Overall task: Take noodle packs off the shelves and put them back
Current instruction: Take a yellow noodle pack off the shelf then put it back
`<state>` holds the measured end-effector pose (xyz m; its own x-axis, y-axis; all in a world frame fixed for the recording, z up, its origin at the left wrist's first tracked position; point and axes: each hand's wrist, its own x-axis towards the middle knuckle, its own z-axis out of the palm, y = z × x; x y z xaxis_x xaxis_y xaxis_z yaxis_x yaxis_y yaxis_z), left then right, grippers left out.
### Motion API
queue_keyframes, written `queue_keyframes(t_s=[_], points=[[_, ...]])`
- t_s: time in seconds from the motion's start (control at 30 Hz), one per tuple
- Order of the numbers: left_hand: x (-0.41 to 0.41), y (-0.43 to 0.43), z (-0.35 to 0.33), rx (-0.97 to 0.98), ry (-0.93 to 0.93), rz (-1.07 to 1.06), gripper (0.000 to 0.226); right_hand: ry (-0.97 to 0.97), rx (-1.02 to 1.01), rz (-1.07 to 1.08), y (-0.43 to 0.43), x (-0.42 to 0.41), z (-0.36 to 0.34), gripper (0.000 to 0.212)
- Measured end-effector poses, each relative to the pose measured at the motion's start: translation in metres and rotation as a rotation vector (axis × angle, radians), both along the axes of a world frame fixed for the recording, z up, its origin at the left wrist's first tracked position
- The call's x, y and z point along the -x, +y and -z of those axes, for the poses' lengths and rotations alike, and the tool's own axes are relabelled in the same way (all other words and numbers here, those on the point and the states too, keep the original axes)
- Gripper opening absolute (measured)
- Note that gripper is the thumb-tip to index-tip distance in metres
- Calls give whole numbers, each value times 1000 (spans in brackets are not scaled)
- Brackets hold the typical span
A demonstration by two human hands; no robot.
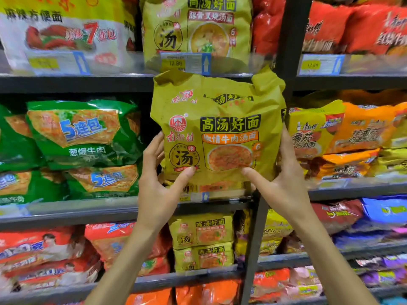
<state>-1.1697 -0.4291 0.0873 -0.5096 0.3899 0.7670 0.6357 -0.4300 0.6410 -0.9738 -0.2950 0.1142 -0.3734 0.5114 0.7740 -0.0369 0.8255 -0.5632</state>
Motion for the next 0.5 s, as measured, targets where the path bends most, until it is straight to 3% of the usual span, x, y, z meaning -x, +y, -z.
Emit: queue_keyframes(t_s=[0.5], points=[[19,35,32,-107,-12,-12,87,22,-52,52,46,37,38,110]])
